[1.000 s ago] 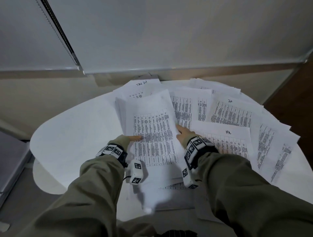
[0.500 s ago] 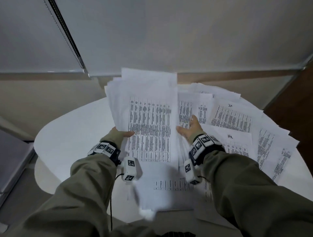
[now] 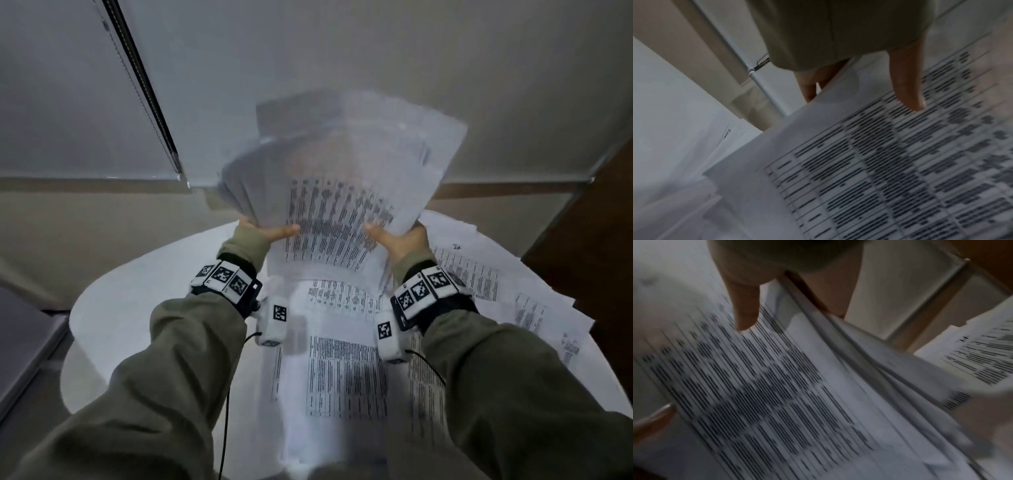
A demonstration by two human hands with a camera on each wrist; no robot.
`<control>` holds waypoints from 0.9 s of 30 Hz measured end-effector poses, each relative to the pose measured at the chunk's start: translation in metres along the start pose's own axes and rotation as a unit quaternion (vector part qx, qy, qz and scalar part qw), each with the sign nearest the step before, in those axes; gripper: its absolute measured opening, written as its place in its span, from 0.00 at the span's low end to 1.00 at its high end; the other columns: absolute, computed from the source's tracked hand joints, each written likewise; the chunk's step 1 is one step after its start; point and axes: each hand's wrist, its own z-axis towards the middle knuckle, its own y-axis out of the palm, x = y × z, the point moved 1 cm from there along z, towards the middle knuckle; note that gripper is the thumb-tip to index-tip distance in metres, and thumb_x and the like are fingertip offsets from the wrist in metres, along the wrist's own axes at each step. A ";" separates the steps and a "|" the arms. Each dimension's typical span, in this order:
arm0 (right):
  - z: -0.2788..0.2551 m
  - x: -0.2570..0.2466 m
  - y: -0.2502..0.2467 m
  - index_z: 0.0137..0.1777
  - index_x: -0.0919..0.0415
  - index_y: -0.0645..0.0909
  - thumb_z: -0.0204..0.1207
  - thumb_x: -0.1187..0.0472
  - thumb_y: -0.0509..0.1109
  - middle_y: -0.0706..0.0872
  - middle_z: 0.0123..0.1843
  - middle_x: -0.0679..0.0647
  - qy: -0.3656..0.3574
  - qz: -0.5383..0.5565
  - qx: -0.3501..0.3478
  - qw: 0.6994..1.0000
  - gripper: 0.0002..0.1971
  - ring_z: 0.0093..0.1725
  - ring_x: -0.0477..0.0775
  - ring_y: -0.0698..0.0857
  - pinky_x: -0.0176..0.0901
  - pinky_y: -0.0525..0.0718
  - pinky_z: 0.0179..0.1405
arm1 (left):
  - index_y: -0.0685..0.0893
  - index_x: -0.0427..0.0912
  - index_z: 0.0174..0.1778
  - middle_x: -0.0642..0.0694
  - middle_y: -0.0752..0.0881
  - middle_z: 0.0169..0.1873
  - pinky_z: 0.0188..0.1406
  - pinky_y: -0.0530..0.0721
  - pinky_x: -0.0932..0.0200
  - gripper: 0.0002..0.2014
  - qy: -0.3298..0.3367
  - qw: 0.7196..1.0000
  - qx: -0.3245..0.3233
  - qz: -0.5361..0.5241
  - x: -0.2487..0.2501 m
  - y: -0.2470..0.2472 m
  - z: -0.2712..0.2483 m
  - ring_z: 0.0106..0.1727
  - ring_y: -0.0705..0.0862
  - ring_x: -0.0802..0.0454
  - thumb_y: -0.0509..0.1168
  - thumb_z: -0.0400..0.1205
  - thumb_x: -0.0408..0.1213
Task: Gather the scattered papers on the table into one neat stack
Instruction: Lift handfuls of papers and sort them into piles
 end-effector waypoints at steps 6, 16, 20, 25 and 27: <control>-0.005 -0.034 0.008 0.70 0.51 0.65 0.63 0.60 0.82 0.79 0.57 0.44 -0.077 0.045 0.032 0.996 0.38 0.61 0.50 0.77 0.46 0.74 0.69 | 0.64 0.36 0.74 0.41 0.81 0.62 0.72 0.73 0.49 0.61 0.030 0.999 -0.011 -0.027 0.006 0.013 -0.003 0.66 0.78 0.43 0.82 0.47 0.57; -0.004 -0.088 0.009 0.79 0.52 0.62 0.64 0.54 0.81 0.57 0.74 0.50 -0.352 -0.114 0.114 0.922 0.44 0.67 0.43 0.70 0.15 0.72 0.57 | 0.69 0.31 0.70 0.43 0.81 0.59 0.75 0.70 0.46 0.45 0.015 0.998 -0.022 -0.060 0.013 0.011 0.011 0.63 0.78 0.46 0.82 0.60 0.41; 0.004 -0.087 0.010 0.70 0.63 0.75 0.71 0.53 0.75 0.70 0.66 0.47 -0.280 -0.130 0.110 0.945 0.29 0.63 0.46 0.73 0.43 0.76 0.71 | 0.71 0.33 0.68 0.40 0.83 0.60 0.74 0.71 0.45 0.46 0.020 0.998 -0.030 -0.058 0.007 0.009 0.016 0.63 0.80 0.42 0.83 0.57 0.43; -0.013 -0.097 0.024 0.78 0.66 0.60 0.62 0.46 0.74 0.65 0.78 0.70 -0.405 -0.371 0.261 0.794 0.47 0.76 0.73 0.64 0.79 0.55 0.70 | 0.69 0.32 0.70 0.39 0.81 0.60 0.69 0.71 0.50 0.40 0.007 0.996 -0.014 -0.085 0.008 0.011 0.019 0.60 0.78 0.44 0.79 0.66 0.41; -0.023 -0.108 0.038 0.80 0.59 0.54 0.64 0.37 0.68 0.61 0.81 0.64 -0.417 -0.512 0.208 0.722 0.48 0.78 0.75 0.59 0.82 0.46 0.65 | 0.70 0.31 0.70 0.37 0.82 0.63 0.74 0.71 0.43 0.48 0.020 0.995 -0.020 -0.095 0.007 0.011 0.019 0.64 0.79 0.40 0.82 0.56 0.45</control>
